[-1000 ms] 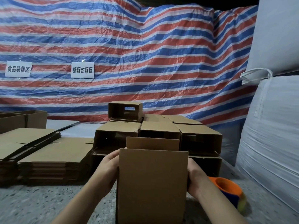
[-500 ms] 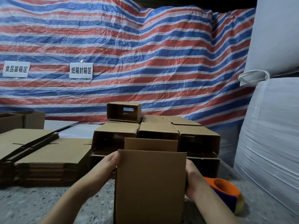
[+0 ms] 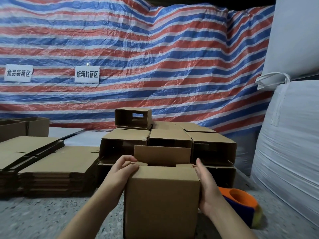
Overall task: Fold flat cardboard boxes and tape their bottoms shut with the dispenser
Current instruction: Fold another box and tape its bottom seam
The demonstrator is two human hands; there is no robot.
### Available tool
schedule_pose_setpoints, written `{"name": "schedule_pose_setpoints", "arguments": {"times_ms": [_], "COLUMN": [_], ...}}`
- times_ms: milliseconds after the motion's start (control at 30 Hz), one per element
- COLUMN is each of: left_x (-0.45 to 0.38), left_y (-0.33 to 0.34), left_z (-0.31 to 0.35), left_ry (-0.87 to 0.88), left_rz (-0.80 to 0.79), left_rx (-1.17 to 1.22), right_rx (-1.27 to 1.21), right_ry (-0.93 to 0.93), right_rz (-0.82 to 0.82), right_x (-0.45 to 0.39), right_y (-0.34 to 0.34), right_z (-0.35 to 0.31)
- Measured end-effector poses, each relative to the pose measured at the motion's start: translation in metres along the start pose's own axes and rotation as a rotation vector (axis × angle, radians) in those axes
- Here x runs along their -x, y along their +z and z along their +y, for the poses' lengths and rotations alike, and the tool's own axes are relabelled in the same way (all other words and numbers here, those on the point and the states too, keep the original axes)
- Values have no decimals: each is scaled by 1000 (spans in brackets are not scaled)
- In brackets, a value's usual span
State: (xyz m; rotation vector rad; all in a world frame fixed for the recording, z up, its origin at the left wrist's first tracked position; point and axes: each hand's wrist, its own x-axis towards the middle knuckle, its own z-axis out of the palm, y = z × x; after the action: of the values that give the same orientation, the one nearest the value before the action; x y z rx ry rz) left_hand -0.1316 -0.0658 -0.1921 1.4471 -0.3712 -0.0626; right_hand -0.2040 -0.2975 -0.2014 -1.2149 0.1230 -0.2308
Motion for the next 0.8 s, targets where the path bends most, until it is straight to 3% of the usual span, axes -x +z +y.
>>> {"name": "schedule_pose_setpoints", "arguments": {"times_ms": [200, 433, 600, 800], "left_x": [-1, -10, -3, 6], "left_y": [-2, -10, -12, -8], "left_z": [1, 7, 4, 5], "left_ry": [3, 165, 214, 209], "left_rz": [-29, -157, -4, 9], "left_rx": [24, -54, -182, -265], "right_rx": [104, 245, 267, 329], "right_ry": [-79, -159, -208, -298], "right_rz": [-179, -262, -178, -113], "right_x": [-1, -6, -7, -8], "right_y": [-10, -13, -16, -14], "right_z": [-7, -18, -15, -9]}}
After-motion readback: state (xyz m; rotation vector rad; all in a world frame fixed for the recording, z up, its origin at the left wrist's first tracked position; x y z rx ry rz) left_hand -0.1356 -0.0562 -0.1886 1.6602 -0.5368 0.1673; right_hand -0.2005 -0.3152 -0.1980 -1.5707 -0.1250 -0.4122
